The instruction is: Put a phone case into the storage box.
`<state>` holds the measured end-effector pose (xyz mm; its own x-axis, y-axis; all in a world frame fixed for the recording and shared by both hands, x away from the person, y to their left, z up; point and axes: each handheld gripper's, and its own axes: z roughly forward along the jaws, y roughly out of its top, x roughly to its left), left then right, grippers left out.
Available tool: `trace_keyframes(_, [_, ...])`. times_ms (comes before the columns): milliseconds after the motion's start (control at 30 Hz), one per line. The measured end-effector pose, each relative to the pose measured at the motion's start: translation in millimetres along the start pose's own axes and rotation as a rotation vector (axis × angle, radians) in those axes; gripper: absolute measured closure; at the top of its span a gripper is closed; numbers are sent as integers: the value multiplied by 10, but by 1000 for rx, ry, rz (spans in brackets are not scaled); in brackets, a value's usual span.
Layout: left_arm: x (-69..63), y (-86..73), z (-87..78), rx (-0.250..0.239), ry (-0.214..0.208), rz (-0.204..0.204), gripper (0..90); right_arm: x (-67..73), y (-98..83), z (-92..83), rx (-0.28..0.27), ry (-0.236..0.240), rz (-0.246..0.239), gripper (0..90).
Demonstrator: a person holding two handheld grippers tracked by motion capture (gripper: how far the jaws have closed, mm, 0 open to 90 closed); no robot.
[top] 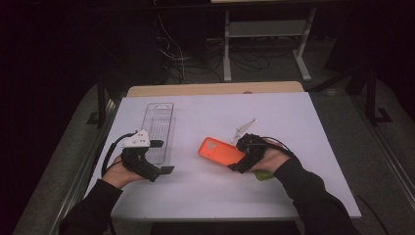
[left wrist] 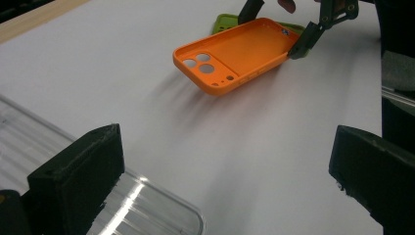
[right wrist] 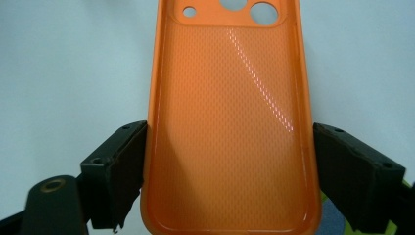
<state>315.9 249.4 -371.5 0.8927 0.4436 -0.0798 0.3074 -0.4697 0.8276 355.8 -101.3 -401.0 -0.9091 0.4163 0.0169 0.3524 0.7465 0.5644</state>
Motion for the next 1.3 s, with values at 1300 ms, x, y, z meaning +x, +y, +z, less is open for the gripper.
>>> trace_keyframes(1300, [-106,748,651,141,-240,231,0,43,86,-264,-10,152,-228,150])
